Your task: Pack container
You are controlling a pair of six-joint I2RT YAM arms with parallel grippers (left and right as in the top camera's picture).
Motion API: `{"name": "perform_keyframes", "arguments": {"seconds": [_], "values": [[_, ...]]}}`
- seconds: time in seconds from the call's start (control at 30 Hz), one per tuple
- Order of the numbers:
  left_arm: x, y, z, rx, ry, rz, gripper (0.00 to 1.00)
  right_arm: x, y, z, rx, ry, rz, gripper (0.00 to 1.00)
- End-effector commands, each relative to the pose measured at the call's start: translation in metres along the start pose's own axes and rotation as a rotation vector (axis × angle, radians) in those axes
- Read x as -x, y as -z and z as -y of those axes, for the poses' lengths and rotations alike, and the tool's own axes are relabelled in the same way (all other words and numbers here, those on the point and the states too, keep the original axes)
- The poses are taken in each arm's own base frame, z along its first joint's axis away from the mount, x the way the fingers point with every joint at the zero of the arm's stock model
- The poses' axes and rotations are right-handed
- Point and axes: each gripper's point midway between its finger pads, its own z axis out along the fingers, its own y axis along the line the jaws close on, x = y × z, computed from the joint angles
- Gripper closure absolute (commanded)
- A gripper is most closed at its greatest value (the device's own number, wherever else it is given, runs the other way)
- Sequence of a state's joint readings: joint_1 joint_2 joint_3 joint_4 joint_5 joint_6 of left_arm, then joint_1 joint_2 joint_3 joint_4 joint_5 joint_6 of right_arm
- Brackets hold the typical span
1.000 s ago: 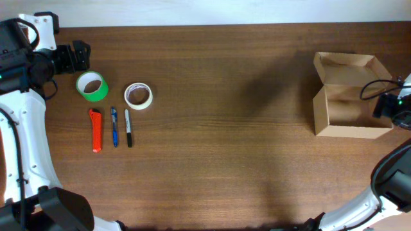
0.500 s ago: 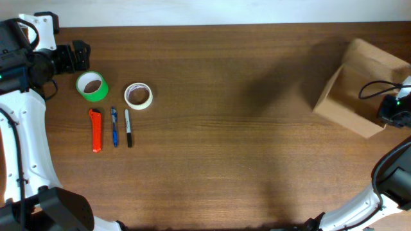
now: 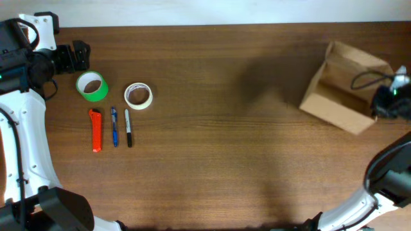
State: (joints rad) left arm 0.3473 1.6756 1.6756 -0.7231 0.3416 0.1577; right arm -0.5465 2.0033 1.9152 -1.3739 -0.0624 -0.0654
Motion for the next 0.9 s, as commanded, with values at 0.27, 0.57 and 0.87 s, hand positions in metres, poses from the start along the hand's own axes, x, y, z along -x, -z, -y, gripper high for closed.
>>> {"name": "perform_keyframes", "arguments": {"seconds": [0.27,0.57,0.87], "values": [[0.008,0.005,0.001,-0.011,-0.02,0.02,0.0,-0.017,0.184,-0.215,0.211,0.241,0.402,0.96],[0.008,0.005,0.001,-0.011,-0.02,0.02,0.0,-0.078,0.155,-0.327,0.177,0.35,0.359,0.96],[0.008,0.005,0.001,-0.011,-0.02,0.02,0.0,-0.106,0.073,-0.386,0.095,0.446,0.22,0.96]]}}
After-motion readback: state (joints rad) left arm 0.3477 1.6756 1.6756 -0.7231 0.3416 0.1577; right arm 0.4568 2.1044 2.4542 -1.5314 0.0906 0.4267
